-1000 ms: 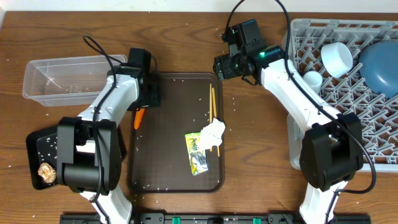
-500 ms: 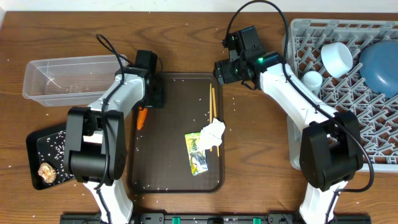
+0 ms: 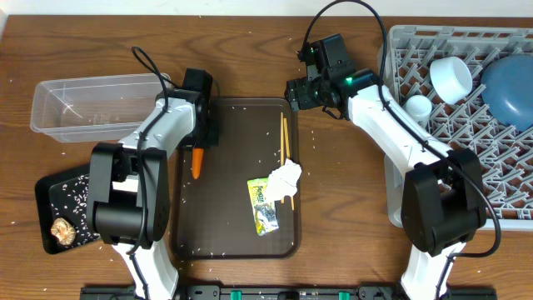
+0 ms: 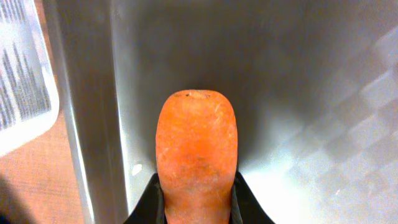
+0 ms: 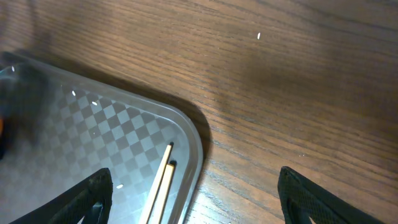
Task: Sort waste into correct bins and load items into the dishwasher rack
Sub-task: 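Grasp the orange carrot on the tray with the left gripper, then carry the carrot left and drop it onto the black rice tray, then reach the left gripper to the tray and grasp tissue and yellow wrapper, then carry the tissue and wrapper left to the clear plastic bin, then open the left gripper to drop them into the clear bin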
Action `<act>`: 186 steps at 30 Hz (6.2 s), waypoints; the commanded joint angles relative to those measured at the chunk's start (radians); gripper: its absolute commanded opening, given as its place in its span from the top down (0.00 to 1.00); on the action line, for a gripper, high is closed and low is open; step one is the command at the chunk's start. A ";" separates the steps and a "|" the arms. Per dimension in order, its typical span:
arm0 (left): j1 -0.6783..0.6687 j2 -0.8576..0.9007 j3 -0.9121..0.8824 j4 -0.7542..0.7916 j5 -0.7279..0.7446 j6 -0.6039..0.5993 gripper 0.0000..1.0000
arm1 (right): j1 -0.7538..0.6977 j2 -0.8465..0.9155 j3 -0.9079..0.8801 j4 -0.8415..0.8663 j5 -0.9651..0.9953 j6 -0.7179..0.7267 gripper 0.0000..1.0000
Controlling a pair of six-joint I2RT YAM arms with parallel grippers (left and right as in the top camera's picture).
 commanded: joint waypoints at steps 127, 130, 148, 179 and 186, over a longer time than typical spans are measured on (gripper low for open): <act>-0.200 -0.354 -0.142 -0.186 0.100 0.002 0.94 | -0.047 0.012 -0.006 -0.048 0.010 0.010 0.16; -0.109 -0.429 -0.142 -0.204 0.100 0.002 0.94 | -0.047 0.012 -0.006 -0.044 0.010 0.010 0.16; 0.371 -0.517 -0.151 -0.272 -0.080 -0.221 0.94 | -0.046 0.012 -0.006 -0.049 0.010 0.010 0.15; 0.364 -0.480 -0.114 0.399 -0.117 -0.238 0.94 | -0.045 0.012 -0.006 -0.037 0.010 0.010 0.14; 0.365 -0.309 -0.114 0.610 -0.118 -0.238 0.88 | -0.045 0.012 -0.006 -0.039 0.011 0.010 0.14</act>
